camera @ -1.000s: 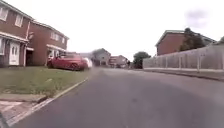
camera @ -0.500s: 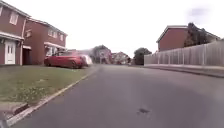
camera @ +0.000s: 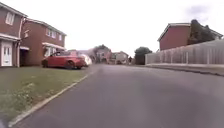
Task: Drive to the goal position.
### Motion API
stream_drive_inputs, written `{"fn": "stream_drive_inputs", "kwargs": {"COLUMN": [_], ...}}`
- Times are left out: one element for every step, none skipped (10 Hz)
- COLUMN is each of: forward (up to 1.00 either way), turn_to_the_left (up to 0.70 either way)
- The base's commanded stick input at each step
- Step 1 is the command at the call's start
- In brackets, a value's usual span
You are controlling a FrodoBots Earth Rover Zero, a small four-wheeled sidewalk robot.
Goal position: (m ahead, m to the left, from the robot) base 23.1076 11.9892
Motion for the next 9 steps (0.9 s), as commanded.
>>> {"fn": "stream_drive_inputs", "kwargs": {"forward": [1.00,1.00,1.00,1.00,1.00,1.00,1.00,1.00,1.00], "turn_to_the_left": [0.00,0.00,0.00,0.00,0.00,0.00,0.00,0.00,0.00]}}
